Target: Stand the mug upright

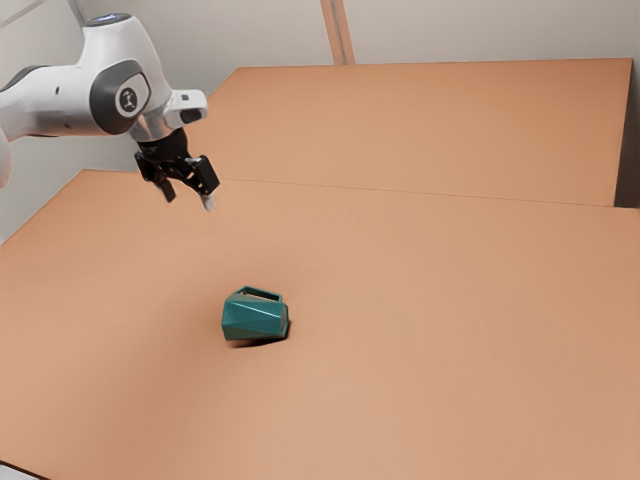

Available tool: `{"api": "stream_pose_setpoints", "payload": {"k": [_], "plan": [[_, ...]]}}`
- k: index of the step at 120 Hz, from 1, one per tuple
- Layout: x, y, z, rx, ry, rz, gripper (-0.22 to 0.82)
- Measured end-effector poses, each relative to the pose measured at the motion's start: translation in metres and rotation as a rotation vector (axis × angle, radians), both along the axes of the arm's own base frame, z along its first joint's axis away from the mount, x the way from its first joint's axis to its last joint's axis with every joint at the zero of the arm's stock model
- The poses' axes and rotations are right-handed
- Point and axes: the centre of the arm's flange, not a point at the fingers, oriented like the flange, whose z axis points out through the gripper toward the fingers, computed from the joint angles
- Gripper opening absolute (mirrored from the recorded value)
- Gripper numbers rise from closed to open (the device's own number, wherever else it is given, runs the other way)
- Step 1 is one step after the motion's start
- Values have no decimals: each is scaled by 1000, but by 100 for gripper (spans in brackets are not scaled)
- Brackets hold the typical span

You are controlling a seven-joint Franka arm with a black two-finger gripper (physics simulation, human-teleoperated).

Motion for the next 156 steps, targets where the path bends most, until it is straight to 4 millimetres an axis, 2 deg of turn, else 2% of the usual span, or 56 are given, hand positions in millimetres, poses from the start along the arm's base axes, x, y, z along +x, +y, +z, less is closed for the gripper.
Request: {"api": "stream_pose_setpoints", "payload": {"k": [17, 34, 40, 57, 70, 77, 88, 104, 111, 132, 156], "plan": [[-5, -7, 8, -26, -18, 2, 60], [-30, -11, -1, -161, -10, 50, 60], [-37, 0, -15, -220, 11, 97, 60], [-46, 50, -52, -339, 46, 238, 60], [-45, 75, -79, -399, 69, 303, 60], [-50, 81, -95, -436, 88, 332, 60], [-56, 70, -119, -497, 125, 347, 60], [-52, 22, -144, -552, 176, 296, 60], [-50, 9, -152, -564, 190, 281, 60], [-50, 16, -167, -594, 196, 306, 60], [-52, 15, -194, -649, 226, 341, 60]]}}
